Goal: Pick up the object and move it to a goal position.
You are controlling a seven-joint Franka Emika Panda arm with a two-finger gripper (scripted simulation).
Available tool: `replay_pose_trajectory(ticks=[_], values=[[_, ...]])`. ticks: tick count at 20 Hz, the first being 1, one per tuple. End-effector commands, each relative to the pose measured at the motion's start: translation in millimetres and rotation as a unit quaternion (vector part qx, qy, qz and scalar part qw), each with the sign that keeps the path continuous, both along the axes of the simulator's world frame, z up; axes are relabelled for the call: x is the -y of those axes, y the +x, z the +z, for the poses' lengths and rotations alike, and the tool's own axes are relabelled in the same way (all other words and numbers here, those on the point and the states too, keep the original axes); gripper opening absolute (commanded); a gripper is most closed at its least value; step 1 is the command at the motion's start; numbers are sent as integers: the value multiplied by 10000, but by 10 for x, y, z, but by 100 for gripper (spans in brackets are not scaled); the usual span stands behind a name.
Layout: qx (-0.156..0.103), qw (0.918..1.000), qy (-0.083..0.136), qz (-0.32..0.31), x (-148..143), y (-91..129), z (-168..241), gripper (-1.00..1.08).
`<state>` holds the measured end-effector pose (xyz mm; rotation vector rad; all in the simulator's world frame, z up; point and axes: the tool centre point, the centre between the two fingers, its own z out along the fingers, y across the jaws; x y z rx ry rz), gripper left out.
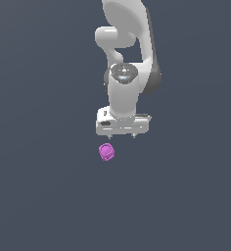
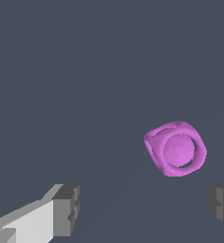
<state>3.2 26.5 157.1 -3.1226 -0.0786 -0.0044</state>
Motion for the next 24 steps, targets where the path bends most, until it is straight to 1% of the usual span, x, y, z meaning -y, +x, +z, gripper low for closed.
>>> replay_pose_trajectory(ticks=[1, 8, 16, 24], values=[[0, 9999, -11, 158, 53, 12, -49, 100], [6, 9966, -49, 818, 264, 57, -247, 100], [7, 9865, -80, 1635, 525, 94, -497, 100], [8, 9777, -89, 2096, 671, 105, -640, 100]])
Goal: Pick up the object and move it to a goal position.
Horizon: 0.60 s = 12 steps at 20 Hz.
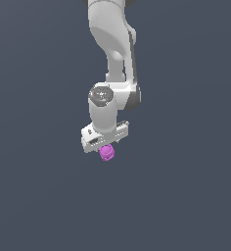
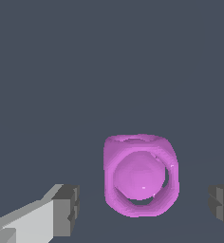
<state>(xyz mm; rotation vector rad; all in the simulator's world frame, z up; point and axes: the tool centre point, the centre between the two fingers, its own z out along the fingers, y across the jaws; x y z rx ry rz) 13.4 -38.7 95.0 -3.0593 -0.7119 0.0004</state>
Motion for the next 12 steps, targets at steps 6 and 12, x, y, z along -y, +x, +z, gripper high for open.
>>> replay_pose_trajectory(ticks=[6, 12], values=[[2, 9998, -3, 183, 52, 5, -52, 100], [0, 9999, -3, 165, 51, 0, -146, 100]])
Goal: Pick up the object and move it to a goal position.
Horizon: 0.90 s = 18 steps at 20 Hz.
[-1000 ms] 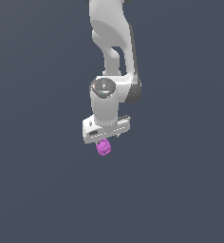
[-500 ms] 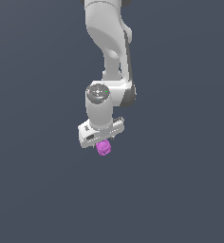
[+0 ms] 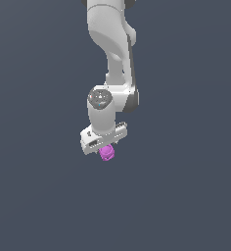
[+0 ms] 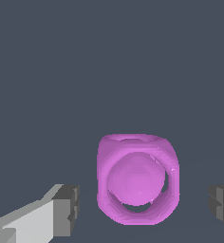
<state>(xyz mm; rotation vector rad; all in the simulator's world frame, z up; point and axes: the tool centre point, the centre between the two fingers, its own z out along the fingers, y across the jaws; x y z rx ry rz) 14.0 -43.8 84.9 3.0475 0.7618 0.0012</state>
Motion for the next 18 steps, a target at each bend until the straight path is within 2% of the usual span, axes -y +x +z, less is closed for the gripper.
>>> replay_pose_trajectory(ticks=[1, 7, 12, 13, 18], values=[[-6, 10000, 1, 5, -2, -6, -87, 100], [-5, 10000, 1, 17, 1, -15, -386, 100], [-4, 10000, 1, 20, 1, -2, -452, 100], [-4, 10000, 1, 20, 1, -2, -452, -100], [-4, 10000, 1, 20, 1, -2, -452, -100]])
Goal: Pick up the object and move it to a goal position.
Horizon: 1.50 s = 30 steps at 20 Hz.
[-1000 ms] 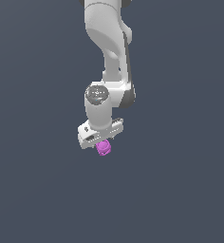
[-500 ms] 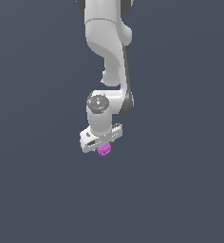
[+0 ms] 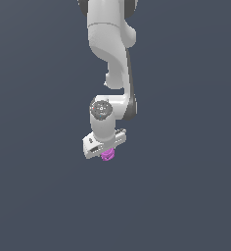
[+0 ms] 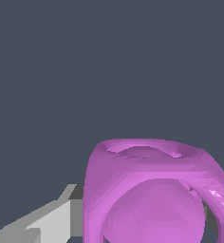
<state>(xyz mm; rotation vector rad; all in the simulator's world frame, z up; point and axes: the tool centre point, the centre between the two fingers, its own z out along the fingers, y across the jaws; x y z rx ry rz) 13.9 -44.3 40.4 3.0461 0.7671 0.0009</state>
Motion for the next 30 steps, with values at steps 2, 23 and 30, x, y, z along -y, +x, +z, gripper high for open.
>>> replay_pose_trajectory(ticks=[2, 23, 30], values=[[-3, 10000, 1, 2, -4, -2, -6, -100], [1, 10000, 3, 4, 293, 297, 937, -100], [-2, 10000, 5, 4, 427, 447, 1350, -100]])
